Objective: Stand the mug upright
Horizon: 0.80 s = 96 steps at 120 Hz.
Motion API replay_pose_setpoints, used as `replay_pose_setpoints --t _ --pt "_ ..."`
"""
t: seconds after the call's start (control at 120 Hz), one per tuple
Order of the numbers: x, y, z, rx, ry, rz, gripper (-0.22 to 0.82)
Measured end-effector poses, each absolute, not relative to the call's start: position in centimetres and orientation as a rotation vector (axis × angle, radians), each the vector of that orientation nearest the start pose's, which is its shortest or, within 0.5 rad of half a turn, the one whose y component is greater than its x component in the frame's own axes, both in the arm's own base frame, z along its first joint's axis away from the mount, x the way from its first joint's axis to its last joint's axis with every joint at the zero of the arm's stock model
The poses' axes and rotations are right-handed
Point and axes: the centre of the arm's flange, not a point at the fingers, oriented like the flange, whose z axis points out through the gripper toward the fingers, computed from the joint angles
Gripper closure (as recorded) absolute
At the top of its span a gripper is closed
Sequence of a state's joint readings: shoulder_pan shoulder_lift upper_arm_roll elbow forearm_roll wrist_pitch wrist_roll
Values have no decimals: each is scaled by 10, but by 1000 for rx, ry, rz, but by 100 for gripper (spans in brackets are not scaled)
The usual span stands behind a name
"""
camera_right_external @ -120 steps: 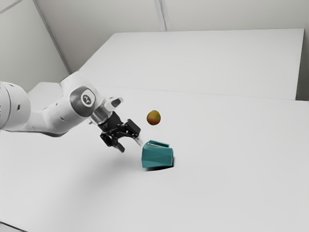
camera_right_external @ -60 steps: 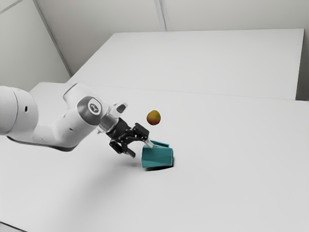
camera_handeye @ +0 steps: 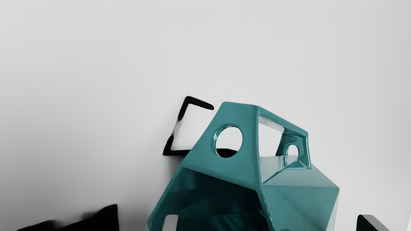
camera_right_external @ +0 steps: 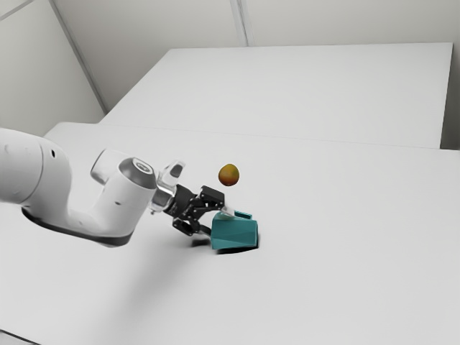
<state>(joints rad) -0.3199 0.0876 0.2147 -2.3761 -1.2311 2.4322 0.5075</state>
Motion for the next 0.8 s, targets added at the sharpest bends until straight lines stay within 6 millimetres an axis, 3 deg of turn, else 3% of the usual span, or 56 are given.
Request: replay_pose_setpoints --t 0.708,0.8 --pt "493 -62 277 2280 254 339 0" --pt "492 -65 277 2280 222 349 4"
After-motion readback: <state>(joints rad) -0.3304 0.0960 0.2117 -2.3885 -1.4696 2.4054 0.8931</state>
